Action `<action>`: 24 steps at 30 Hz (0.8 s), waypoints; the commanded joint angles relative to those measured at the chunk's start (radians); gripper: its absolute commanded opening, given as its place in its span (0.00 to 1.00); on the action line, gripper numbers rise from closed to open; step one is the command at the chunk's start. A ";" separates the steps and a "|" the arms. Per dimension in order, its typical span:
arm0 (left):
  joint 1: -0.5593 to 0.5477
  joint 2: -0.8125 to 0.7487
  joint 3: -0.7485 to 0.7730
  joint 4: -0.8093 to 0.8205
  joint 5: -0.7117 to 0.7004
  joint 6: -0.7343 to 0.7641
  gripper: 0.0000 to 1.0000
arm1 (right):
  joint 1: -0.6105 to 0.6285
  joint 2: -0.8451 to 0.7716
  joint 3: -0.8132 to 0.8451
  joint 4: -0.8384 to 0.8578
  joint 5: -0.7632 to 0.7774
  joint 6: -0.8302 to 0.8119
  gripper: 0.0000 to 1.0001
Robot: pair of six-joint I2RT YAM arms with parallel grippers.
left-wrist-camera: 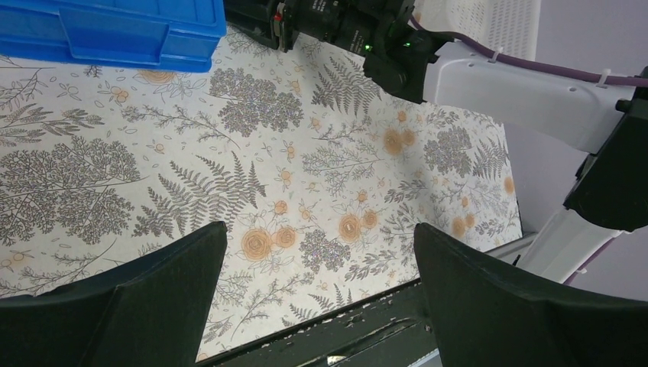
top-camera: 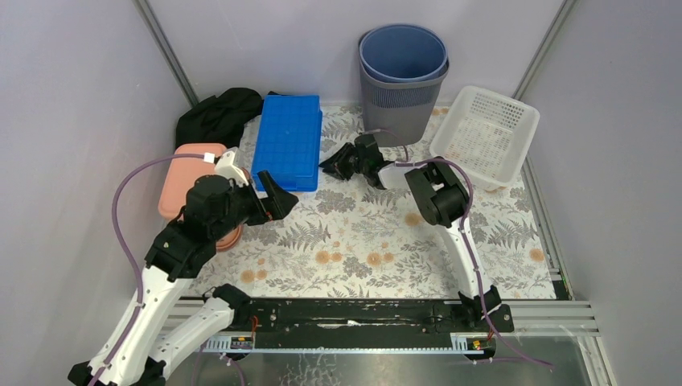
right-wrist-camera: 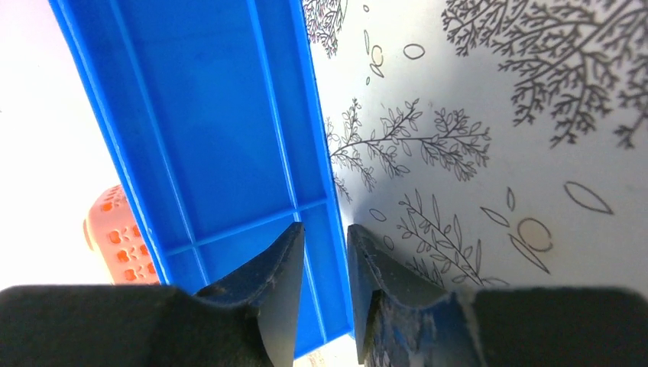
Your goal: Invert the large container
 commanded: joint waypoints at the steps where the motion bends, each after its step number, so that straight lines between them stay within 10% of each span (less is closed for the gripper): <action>1: -0.007 0.009 0.032 0.009 -0.010 0.014 1.00 | -0.033 -0.069 -0.035 -0.112 0.020 -0.135 0.36; 14: -0.006 0.035 0.005 0.048 -0.001 0.006 1.00 | -0.042 -0.395 -0.293 0.014 -0.084 -0.293 0.88; 24: -0.007 0.068 -0.038 0.106 0.018 0.003 1.00 | -0.042 -0.827 -0.722 -0.001 -0.109 -0.405 0.99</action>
